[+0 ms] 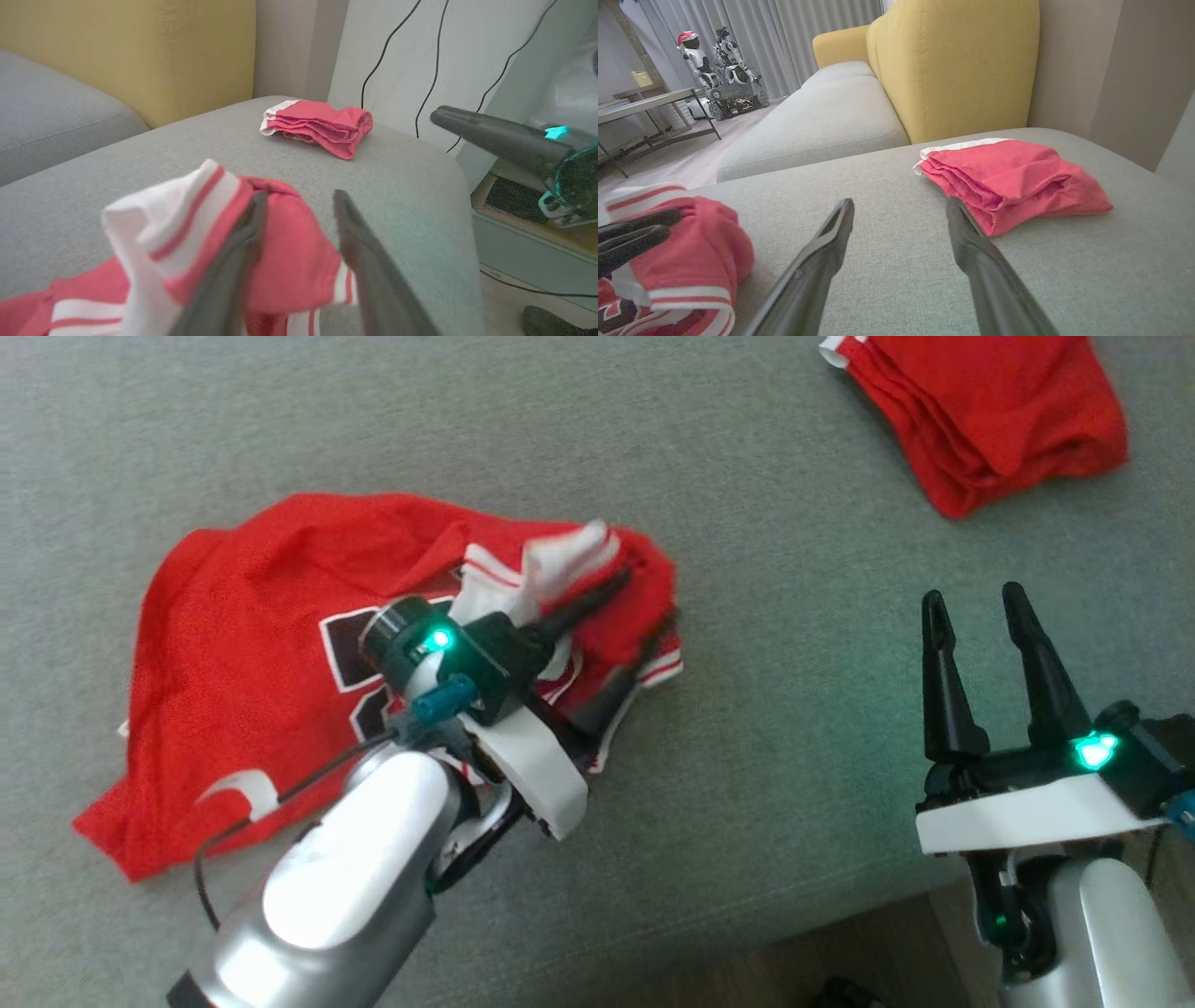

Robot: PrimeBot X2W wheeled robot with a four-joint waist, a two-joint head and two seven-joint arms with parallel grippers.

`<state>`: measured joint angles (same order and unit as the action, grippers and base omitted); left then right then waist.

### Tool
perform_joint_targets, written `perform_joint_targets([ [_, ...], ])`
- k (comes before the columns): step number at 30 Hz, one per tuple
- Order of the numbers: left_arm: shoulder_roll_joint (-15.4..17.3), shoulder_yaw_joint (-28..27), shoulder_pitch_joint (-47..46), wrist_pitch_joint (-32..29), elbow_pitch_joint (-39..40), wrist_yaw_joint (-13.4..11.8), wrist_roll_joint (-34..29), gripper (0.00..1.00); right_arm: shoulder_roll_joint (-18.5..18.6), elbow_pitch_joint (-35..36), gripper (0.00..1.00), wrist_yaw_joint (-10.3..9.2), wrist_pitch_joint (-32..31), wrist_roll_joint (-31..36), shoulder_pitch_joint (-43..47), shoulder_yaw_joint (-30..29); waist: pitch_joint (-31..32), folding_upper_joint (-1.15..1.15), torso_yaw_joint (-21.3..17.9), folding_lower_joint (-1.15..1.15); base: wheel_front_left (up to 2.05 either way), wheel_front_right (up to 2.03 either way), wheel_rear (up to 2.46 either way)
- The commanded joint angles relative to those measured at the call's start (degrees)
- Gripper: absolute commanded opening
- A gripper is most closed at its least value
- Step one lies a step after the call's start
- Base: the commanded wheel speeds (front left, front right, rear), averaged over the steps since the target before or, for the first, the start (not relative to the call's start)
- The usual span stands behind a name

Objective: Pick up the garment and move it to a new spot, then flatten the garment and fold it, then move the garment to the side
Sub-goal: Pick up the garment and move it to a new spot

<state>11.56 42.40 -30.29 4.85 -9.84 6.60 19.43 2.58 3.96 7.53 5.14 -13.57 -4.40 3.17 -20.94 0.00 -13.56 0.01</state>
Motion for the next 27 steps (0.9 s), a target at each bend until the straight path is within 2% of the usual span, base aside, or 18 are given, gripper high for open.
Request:
perform_joint_targets([
  [1,-0.1,-1.5,-1.9,0.6,1.9,0.1,0.2,1.0,0.3,1.6,1.0,-0.04,0.7,0.1,-1.6,1.0,0.3,0.0,0.6,-0.01,0.0,0.0,0.0],
  [5,-0.3,-2.2,-0.5,3.7,2.0,-0.4,1.4,1.0,0.3,1.3,1.0,-0.04,0.4,0.9,-1.9,0.8,1.6,0.0,2.8,-0.01,0.0,0.0,0.0],
  [9,0.2,-5.0,1.8,6.6,2.9,-3.6,2.1,1.0,0.3,1.6,1.0,-0.04,-0.4,2.2,-1.6,-0.1,3.5,0.0,5.9,-0.01,0.0,0.0,0.0],
  [12,1.2,-8.0,3.5,8.1,3.5,-6.6,2.3,1.0,0.3,1.9,1.0,-0.04,-1.4,3.3,-1.3,-0.6,4.7,0.0,8.1,-0.01,0.0,0.0,0.0],
  [16,3.1,-12.2,5.9,9.1,3.6,-9.3,3.2,1.0,0.3,2.3,1.0,-0.04,-2.6,4.5,-1.0,-1.0,6.1,0.0,10.8,-0.01,0.0,0.0,0.0],
  [21,5.6,-17.6,9.1,9.9,3.3,-11.8,4.3,1.0,0.3,2.6,1.0,-0.04,-4.0,5.6,-0.5,-1.3,8.0,0.0,13.2,-0.01,0.0,0.0,0.0],
  [27,7.7,-25.1,14.4,10.1,4.0,-13.6,5.5,1.0,0.3,2.7,1.0,-0.04,-5.4,7.0,0.9,-1.6,10.2,0.0,15.8,-0.01,0.0,0.0,0.0],
])
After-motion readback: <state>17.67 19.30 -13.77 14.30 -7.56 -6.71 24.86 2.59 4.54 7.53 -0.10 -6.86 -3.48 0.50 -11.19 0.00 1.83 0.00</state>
